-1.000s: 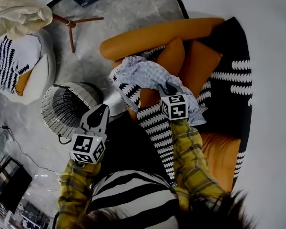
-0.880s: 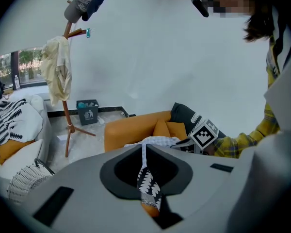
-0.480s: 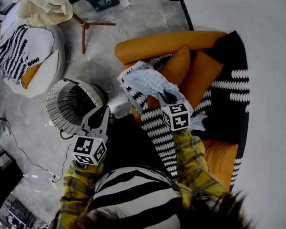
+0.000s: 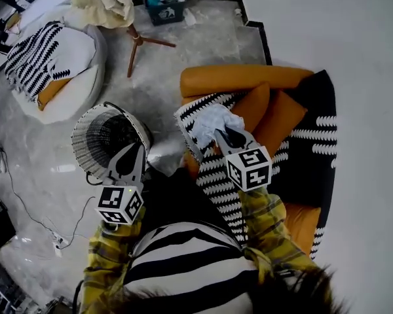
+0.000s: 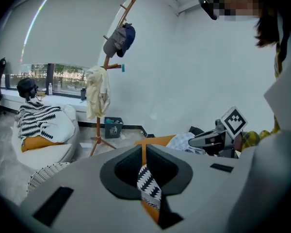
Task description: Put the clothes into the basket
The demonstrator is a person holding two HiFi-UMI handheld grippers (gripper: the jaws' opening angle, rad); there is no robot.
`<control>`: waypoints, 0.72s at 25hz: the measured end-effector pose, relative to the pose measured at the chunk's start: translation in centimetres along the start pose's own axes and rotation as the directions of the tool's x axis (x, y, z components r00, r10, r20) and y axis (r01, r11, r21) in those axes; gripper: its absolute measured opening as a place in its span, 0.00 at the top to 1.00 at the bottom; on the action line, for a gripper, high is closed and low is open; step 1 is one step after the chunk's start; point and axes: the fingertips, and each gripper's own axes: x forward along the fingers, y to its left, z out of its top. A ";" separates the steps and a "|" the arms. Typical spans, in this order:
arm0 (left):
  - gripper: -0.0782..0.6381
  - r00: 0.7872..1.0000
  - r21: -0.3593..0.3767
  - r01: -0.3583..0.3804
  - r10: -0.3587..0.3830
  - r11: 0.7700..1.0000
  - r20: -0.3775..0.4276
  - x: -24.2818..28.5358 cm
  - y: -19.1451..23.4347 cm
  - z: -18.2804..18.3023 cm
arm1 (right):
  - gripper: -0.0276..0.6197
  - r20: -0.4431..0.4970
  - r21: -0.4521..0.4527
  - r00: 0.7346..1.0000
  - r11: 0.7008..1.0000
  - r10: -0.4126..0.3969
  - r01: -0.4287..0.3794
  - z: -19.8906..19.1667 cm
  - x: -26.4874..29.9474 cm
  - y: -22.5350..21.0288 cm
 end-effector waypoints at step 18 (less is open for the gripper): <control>0.84 0.962 -0.162 -0.206 0.230 0.965 0.144 -12.5 12.7 1.2 | 0.84 0.114 -0.275 0.958 0.935 0.262 -0.223 13.1 0.7 21.0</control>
